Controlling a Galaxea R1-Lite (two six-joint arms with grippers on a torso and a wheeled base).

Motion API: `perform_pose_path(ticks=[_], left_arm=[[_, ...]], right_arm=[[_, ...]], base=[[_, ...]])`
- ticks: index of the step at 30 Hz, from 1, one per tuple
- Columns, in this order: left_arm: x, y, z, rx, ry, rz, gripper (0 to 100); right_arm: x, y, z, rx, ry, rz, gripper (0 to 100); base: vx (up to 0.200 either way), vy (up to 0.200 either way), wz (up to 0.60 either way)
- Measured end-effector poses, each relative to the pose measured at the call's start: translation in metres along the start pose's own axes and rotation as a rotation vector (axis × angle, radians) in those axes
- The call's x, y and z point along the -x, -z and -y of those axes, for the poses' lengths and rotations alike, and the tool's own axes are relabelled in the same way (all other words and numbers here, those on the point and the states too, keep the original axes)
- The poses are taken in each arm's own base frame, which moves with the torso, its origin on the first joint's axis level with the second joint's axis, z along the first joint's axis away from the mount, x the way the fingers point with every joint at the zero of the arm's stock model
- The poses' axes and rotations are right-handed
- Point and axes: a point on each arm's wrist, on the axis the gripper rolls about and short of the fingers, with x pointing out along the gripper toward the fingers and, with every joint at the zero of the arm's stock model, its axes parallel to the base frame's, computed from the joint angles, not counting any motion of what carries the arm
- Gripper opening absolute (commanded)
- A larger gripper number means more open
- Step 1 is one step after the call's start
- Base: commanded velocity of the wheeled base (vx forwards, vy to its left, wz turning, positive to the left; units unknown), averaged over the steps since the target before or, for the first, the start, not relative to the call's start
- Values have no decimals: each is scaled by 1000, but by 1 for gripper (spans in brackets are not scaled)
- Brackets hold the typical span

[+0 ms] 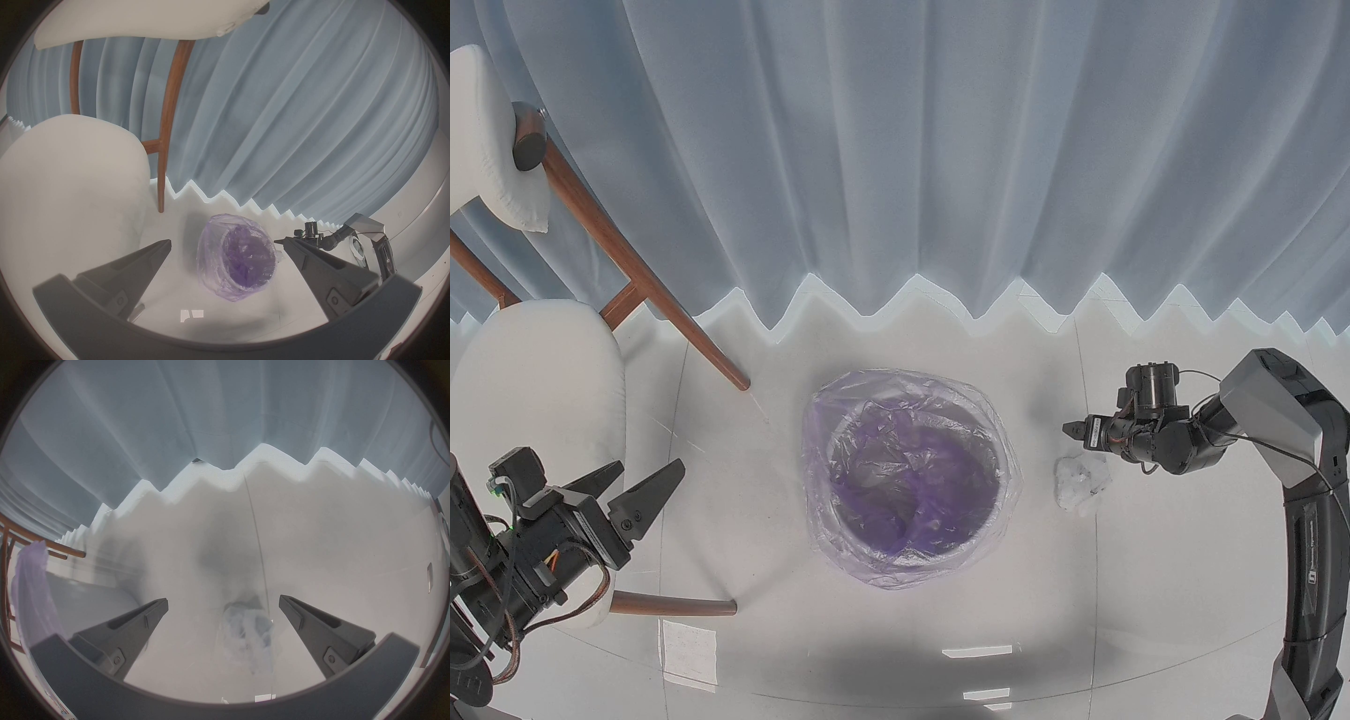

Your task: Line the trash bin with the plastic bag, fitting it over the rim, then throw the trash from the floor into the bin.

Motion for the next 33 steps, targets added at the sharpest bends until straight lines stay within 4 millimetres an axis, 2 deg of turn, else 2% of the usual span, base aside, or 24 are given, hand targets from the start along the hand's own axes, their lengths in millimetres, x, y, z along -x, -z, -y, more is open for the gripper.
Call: perform_pose_path(ticks=[5, 12, 15, 16, 22, 26, 29, 33], left_arm=[[1, 0, -3, -8, -17, 7, 100], [2, 1, -5, -11, -30, 3, 100], [2, 1, -5, -11, -32, -1, 100], [2, 1, -5, -11, -32, -2, 100], [2, 1, -6, -12, -37, 0, 100], [3, 1, -8, -10, -54, 1, 100], [3, 1, -10, -9, -65, 4, 100], [4, 1, -12, -9, -81, 11, 100]], right_arm=[[-17, -11, 15, -16, 41, -50, 100], [-34, -3, 34, -35, 84, -111, 100], [-40, 5, 34, -33, 85, -128, 100], [-42, 8, 34, -32, 84, -135, 0], [-55, 29, 31, -24, 83, -182, 0], [-58, 35, 26, -19, 76, -193, 0], [-55, 32, 26, -22, 85, -190, 0], [-36, 21, 25, -31, 99, -180, 0]], base=[[0, 0, 0], [0, 0, 0], [0, 0, 0], [0, 0, 0], [0, 0, 0], [0, 0, 0], [0, 0, 0], [0, 0, 0]])
